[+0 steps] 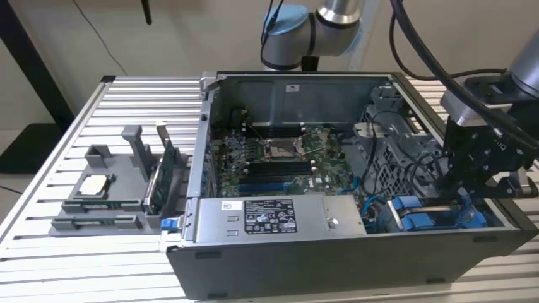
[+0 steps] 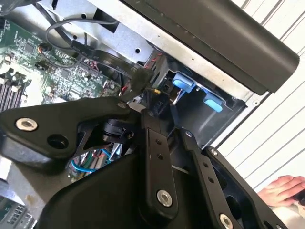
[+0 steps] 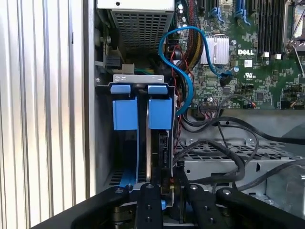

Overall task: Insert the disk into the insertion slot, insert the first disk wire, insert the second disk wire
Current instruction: 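Insert the first disk wire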

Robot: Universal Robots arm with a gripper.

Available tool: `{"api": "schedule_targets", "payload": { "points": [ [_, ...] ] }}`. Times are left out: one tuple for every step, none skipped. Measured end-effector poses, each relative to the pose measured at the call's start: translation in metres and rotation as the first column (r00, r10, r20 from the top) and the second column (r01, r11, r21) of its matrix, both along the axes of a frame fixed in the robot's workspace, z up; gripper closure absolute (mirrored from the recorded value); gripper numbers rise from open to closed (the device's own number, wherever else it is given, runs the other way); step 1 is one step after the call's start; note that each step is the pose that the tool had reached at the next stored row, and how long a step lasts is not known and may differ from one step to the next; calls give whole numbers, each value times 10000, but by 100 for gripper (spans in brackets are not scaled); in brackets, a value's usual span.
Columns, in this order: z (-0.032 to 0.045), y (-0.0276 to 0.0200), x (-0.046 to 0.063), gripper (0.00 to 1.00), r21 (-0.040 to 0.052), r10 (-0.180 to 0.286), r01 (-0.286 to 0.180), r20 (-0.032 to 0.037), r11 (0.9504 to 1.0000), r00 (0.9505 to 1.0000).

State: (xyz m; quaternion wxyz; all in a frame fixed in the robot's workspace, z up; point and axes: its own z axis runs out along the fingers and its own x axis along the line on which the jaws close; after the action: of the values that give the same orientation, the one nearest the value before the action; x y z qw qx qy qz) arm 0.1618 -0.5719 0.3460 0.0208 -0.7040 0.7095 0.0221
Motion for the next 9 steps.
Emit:
{"api": "schedule_targets", "payload": {
  "points": [
    [29,0,0,73,1,0,0,0,10000,10000],
    [57,0,0,73,0,0,0,0,10000,10000],
    [85,0,0,73,-1,0,0,0,10000,10000],
    [110,0,0,73,1,0,0,0,10000,10000],
    [138,0,0,73,-1,0,0,0,10000,10000],
    [161,0,0,73,0,0,0,0,10000,10000],
    [190,0,0,73,0,0,0,-1,10000,10000],
    [214,0,0,73,-1,0,0,-1,10000,10000],
    [233,0,0,73,1,0,0,-1,10000,10000]
  ]
}}
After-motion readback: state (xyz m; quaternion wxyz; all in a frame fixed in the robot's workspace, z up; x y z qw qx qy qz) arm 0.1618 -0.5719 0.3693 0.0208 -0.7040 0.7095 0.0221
